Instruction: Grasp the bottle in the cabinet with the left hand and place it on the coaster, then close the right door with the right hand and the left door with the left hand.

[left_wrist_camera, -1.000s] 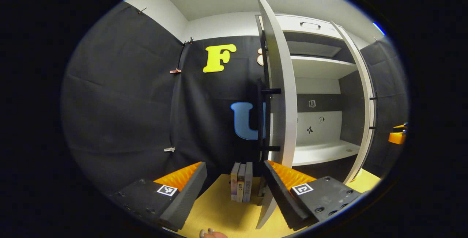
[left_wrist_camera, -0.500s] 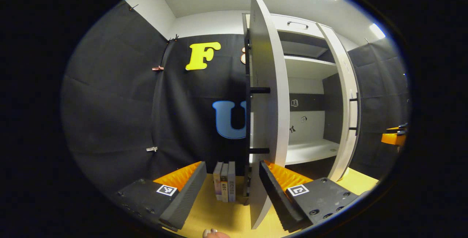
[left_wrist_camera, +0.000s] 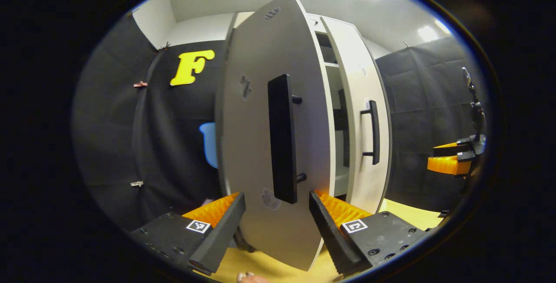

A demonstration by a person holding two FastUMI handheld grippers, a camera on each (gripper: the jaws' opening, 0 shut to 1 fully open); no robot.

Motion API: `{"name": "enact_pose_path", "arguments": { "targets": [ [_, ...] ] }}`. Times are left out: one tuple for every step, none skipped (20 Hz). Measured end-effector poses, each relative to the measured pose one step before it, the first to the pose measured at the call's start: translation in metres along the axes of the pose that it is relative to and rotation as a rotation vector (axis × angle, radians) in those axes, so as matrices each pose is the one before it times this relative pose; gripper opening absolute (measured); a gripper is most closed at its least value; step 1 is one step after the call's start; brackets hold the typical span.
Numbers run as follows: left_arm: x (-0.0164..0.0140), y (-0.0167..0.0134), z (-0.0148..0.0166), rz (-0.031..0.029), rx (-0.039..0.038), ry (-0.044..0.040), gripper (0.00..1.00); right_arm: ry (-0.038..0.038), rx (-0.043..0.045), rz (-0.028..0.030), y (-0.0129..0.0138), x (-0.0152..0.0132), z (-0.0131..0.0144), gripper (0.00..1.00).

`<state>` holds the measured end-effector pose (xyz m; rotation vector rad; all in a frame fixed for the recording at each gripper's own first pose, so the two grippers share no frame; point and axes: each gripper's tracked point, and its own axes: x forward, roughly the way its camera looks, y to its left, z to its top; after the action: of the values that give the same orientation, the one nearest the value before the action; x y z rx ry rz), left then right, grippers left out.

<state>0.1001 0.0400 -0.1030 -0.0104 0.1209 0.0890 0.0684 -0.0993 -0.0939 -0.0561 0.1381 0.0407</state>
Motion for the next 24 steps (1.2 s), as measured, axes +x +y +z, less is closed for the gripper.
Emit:
{"name": "enact_pose_path", "arguments": {
  "targets": [
    [0.01411, -0.01531, -0.00509, -0.03146, -0.01167, 0.00534, 0.94, 0.00978, -0.00565, -0.00478, -0.00388, -0.00082, -0.00312, 0.98],
    [0.01387, -0.01064, -0.00240, -0.00583, -0.00447, 0.00231, 0.92, 0.01014, -0.00468, -0.00709, -0.00481, -0.00288, -0.00296, 0.98],
    [0.00957, -0.00715, 0.00022, 0.00465, 0.00817, 0.00585, 0.94, 0.00620, -0.00169, -0.00707, -0.00400, -0.00259, -0.00105, 0.98],
    [0.00006, -0.00259, 0.00257, 0.01386, 0.01559, -0.01199, 0.96, 0.00086, 0.00253, -0.00342, -0.00298, -0.00317, 0.00043, 0.98],
    [0.00011, -0.00203, 0.00040, 0.01518, 0.01963, 0.00054, 0.93, -0.00490, 0.00466, -0.00212, -0.00177, -0.00139, 0.00246, 0.98],
    [-0.00410, 0.00019, 0.00091, 0.01089, 0.01908, 0.00310, 0.94, -0.00598, 0.00782, 0.00117, -0.00026, 0.00034, 0.00240, 0.98],
    [-0.00567, 0.00326, 0.00077, 0.01548, 0.01390, 0.00089, 0.94, -0.00438, 0.01224, 0.00696, 0.00269, 0.00087, 0.00233, 0.98],
    [-0.00748, 0.00365, 0.00401, 0.01110, 0.00879, -0.00342, 0.95, -0.00529, 0.01427, 0.01143, 0.00516, 0.00238, 0.00308, 0.98],
    [-0.00941, 0.00493, 0.00490, 0.01293, 0.00511, -0.00678, 0.96, -0.00932, 0.01299, 0.01397, 0.00654, 0.00317, 0.00388, 0.98],
    [-0.00998, 0.00670, 0.00622, 0.01725, -0.00059, -0.00805, 0.96, -0.00854, 0.01048, 0.01246, 0.00761, 0.00342, 0.00370, 0.98],
    [-0.01129, 0.00341, 0.00503, 0.00921, -0.00921, -0.00602, 0.96, -0.00821, 0.00826, 0.01082, 0.00834, 0.00316, 0.00368, 0.98],
    [-0.01013, 0.00297, 0.00555, 0.00908, -0.01438, -0.00620, 0.92, -0.00673, 0.00778, 0.01529, 0.00927, 0.00303, 0.00308, 0.98],
    [-0.00970, 0.00323, 0.00359, 0.01059, -0.01314, -0.00379, 0.92, -0.00503, 0.00667, 0.01518, 0.00976, 0.00315, 0.00258, 0.98],
    [-0.00933, 0.00356, 0.00297, 0.01056, -0.00884, -0.00121, 0.96, -0.00956, 0.00088, 0.01511, 0.00937, 0.00100, 0.00363, 0.98],
    [-0.00788, 0.00379, 0.00246, 0.00857, -0.00555, -0.00355, 0.96, -0.00944, -0.00123, 0.01173, 0.00820, 0.00136, 0.00384, 0.98],
    [-0.00690, 0.00305, 0.00210, 0.00737, -0.00501, -0.00116, 0.96, -0.00641, 0.00280, 0.01140, 0.00717, 0.00034, 0.00293, 0.98],
    [-0.00598, 0.00210, -0.00020, 0.00391, -0.00371, 0.00264, 0.96, -0.00327, 0.00633, 0.01156, 0.00673, -0.00001, 0.00171, 0.98],
    [-0.00431, 0.00077, 0.00006, 0.00278, -0.00293, 0.00418, 0.96, -0.00194, 0.00647, 0.00756, 0.00504, -0.00121, 0.00124, 0.98],
    [-0.00367, -0.00016, -0.00163, -0.00094, -0.00171, 0.00199, 0.96, -0.00220, 0.00242, 0.00546, 0.00375, -0.00169, 0.00183, 0.98],
    [-0.00423, -0.00022, -0.00013, 0.00048, -0.00379, 0.00199, 0.96, -0.00288, 0.00024, 0.00192, 0.00201, -0.00269, 0.00098, 0.98],
    [-0.00484, -0.00102, -0.00085, -0.00145, -0.00818, 0.00134, 0.96, -0.00438, -0.00137, 0.00050, 0.00120, -0.00237, 0.00208, 0.98],
    [-0.00499, -0.00184, -0.00029, -0.00549, -0.01143, 0.00290, 0.96, -0.00299, -0.00455, -0.00259, 0.00078, -0.00322, 0.00057, 0.98],
    [-0.00358, -0.00124, -0.00030, -0.00409, -0.01013, 0.00174, 0.96, -0.00300, -0.00783, -0.00313, 0.00024, -0.00278, 0.00103, 0.98],
    [-0.00274, -0.00030, 0.00029, -0.00267, -0.00491, 0.00038, 0.96, 0.00092, -0.00625, -0.00307, 0.00063, -0.00206, -0.00014, 0.98]
  ]
}}
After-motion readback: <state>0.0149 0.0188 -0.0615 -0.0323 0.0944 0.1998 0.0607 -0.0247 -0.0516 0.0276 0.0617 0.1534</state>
